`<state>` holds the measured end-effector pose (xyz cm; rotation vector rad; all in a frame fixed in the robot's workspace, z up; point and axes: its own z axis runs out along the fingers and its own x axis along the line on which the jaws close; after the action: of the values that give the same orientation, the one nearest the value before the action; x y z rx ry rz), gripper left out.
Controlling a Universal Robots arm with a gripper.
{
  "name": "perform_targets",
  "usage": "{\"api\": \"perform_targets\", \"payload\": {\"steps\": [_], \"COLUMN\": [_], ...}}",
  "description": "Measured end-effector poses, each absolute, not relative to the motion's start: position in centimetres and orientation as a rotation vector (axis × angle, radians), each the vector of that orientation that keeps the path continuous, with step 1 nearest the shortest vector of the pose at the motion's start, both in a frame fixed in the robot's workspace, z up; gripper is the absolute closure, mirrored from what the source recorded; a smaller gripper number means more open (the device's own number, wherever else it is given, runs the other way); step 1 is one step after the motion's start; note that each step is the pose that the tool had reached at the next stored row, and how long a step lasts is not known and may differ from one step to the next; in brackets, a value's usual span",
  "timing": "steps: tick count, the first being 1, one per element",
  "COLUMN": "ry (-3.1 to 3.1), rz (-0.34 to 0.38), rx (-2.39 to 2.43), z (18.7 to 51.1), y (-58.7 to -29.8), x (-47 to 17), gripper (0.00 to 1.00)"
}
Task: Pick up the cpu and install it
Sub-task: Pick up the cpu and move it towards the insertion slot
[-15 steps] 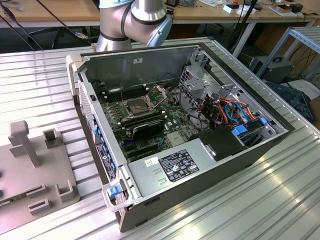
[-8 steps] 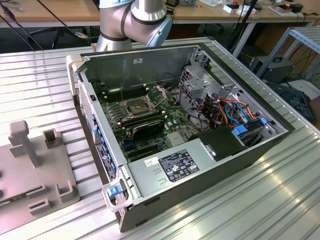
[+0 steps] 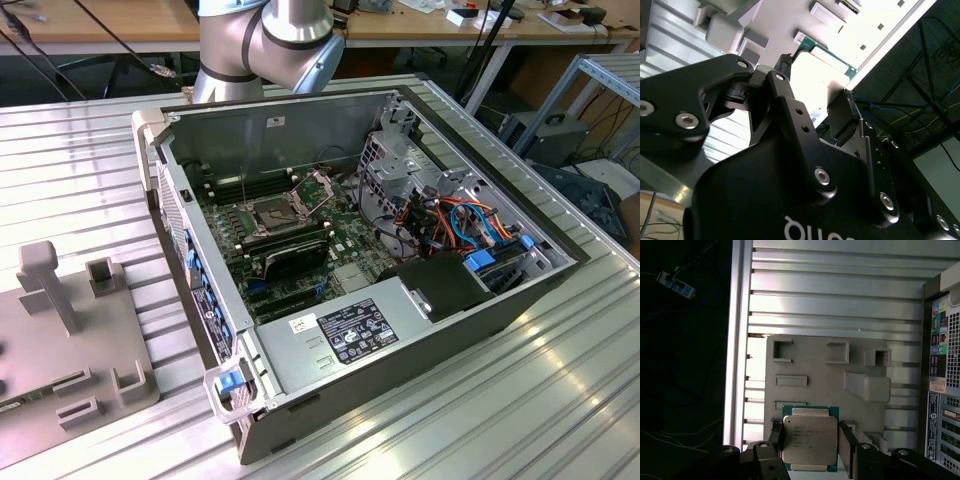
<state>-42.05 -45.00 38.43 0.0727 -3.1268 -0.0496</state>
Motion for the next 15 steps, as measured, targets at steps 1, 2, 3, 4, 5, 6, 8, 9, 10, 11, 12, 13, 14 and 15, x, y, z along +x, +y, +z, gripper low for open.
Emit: {"api": "perform_targets", "payload": {"steps": [1, 2, 3, 4, 5, 6, 8, 9, 10, 11, 12, 13, 14, 15], "ry": [-3.127, -3.127, -3.127, -3.127, -3.127, -3.127, -3.127, -3.127, -3.127, -3.127, -3.127, -3.127, -3.127, -3.127], "rz": [-0.050, -0.050, -0.050, -0.050, -0.050, -0.050, -0.050, -0.050, -0.050, -0.050, -0.050, -0.050, -0.050, -0.050], "rx": [0.073, 0.073, 0.073, 0.073, 0.073, 0.073, 0.073, 0.073, 0.073, 0.073, 0.073, 0.073, 0.073, 0.073], "z": [38.4, 38.4, 38.4, 38.4, 38.4, 38.4, 38.4, 38.4, 38.4, 38.4, 38.4, 38.4, 38.4, 38.4], "y": [-45.0, -45.0, -45.0, -45.0, -45.0, -45.0, -45.0, -45.0, -45.0, -45.0, -45.0, -45.0, -45.0, -45.0], "x": [-41.9, -41.7, -41.6, -41.5, -41.4, -41.4, -41.2, -41.1, -41.0, -40.9, -40.8, -40.7, -40.6, -40.6], "gripper": [0.46, 0.46, 0.46, 0.46, 0.46, 0.46, 0.46, 0.46, 0.46, 0.46, 0.46, 0.46, 0.46, 0.46]}}
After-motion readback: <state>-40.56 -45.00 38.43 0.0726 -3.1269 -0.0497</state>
